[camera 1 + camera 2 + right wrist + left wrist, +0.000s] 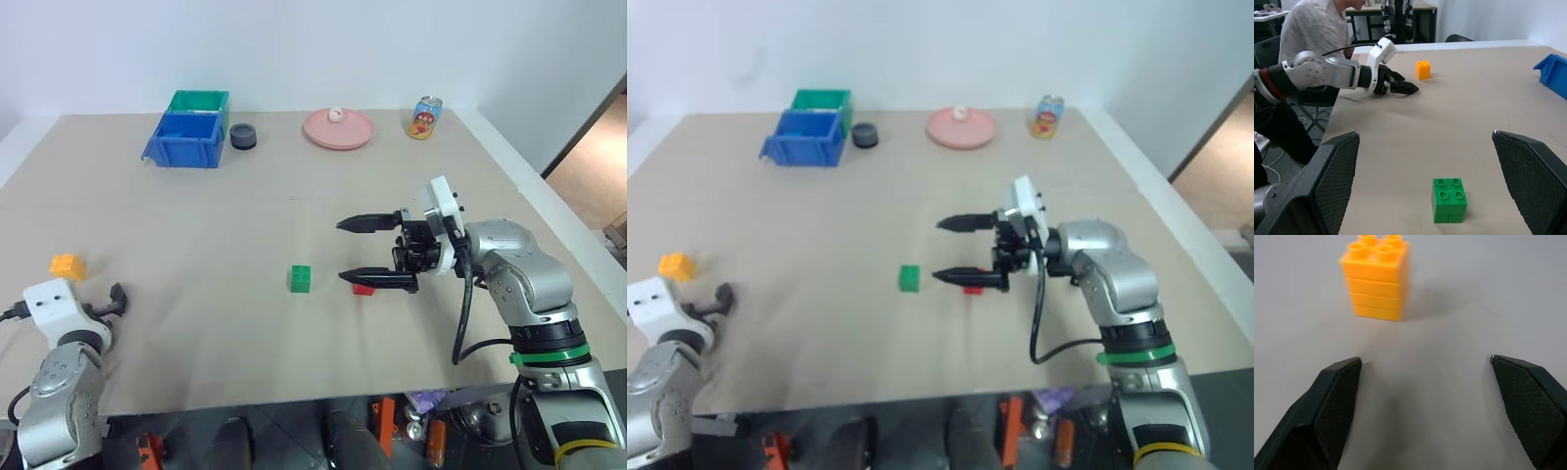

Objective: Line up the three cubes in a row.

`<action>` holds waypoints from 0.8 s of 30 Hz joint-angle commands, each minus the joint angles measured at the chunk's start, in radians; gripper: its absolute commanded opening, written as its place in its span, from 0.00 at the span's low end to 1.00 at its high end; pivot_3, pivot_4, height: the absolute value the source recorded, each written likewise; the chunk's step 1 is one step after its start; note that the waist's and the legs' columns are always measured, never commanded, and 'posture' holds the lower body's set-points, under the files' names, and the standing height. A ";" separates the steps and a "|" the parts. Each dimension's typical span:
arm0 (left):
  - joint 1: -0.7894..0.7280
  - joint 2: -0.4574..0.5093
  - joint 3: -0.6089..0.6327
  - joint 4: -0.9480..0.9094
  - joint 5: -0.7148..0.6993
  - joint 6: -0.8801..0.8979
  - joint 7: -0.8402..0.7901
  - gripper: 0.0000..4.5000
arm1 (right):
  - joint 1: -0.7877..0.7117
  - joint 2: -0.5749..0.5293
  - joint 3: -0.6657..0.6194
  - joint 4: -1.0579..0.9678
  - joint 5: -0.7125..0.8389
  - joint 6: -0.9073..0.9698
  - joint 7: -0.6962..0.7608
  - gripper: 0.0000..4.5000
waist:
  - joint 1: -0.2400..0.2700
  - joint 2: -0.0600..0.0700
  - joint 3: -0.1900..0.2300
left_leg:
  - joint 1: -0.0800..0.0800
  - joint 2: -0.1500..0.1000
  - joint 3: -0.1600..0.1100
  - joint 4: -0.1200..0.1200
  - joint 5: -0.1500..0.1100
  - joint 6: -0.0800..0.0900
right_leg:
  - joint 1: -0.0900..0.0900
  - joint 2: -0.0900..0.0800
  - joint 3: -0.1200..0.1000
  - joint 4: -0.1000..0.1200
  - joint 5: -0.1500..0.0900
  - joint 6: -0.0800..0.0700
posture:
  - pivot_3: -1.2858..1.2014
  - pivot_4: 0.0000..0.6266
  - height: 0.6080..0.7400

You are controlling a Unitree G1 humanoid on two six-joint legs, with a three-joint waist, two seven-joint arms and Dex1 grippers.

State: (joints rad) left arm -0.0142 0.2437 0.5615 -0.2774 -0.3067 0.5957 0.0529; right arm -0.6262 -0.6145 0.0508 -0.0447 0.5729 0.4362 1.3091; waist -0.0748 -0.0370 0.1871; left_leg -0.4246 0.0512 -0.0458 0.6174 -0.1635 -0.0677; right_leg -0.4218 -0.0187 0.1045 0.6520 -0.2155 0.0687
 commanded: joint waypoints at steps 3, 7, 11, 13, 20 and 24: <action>-0.045 0.055 0.045 0.077 0.024 -0.041 0.029 0.97 | 0.001 0.001 -0.012 -0.012 0.001 -0.016 -0.004 1.00 | 0.000 0.000 0.000 | 0.000 0.000 0.000 0.000 0.000 0.000 | 0.000 0.000 0.000 0.000 0.000 0.000 | 0.52 0.24 0.97; -0.083 0.077 0.046 0.144 0.031 -0.064 0.039 0.97 | 0.004 0.001 -0.015 -0.011 -0.001 -0.020 -0.009 1.00 | 0.000 0.000 0.000 | 0.000 0.000 0.000 0.000 0.000 0.000 | 0.000 0.000 0.000 0.000 0.000 0.000 | 0.52 0.24 0.97; -0.118 0.110 0.017 0.224 0.048 -0.102 0.012 0.97 | 0.006 -0.001 -0.018 -0.011 -0.004 -0.021 -0.010 1.00 | 0.000 0.000 0.000 | 0.000 0.000 0.000 0.000 0.000 0.000 | 0.000 0.000 0.000 0.000 0.000 0.000 | 0.52 0.24 0.97; -0.144 0.130 -0.004 0.285 0.061 -0.127 -0.003 0.97 | 0.008 -0.004 -0.023 -0.013 -0.004 -0.021 -0.012 1.00 | 0.000 0.000 0.000 | 0.000 0.000 -0.001 0.000 0.000 0.000 | 0.000 0.000 -0.001 0.000 0.000 0.000 | 0.52 0.24 0.97; -0.201 0.163 -0.032 0.423 0.084 -0.202 -0.028 0.97 | 0.016 -0.015 -0.031 -0.020 -0.004 -0.018 -0.015 1.00 | 0.004 0.000 0.000 | 0.001 0.000 0.000 0.000 0.000 0.000 | 0.001 0.000 -0.001 0.000 0.001 0.000 | 0.52 0.24 0.97; -0.227 0.172 -0.050 0.469 0.094 -0.233 -0.036 0.97 | 0.015 -0.019 -0.032 -0.018 -0.006 -0.019 -0.015 1.00 | 0.004 0.000 0.000 | 0.001 0.000 -0.001 0.000 0.000 0.000 | 0.000 0.000 -0.001 0.000 0.002 0.000 | 0.52 0.24 0.97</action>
State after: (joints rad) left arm -0.2362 0.4084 0.5279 0.1684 -0.2258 0.3731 0.0192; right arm -0.6041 -0.6238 0.0452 -0.0445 0.5621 0.4282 1.2977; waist -0.0710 -0.0367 0.1868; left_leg -0.4236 0.0511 -0.0466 0.6174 -0.1633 -0.0676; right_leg -0.4214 -0.0188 0.1035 0.6521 -0.2138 0.0682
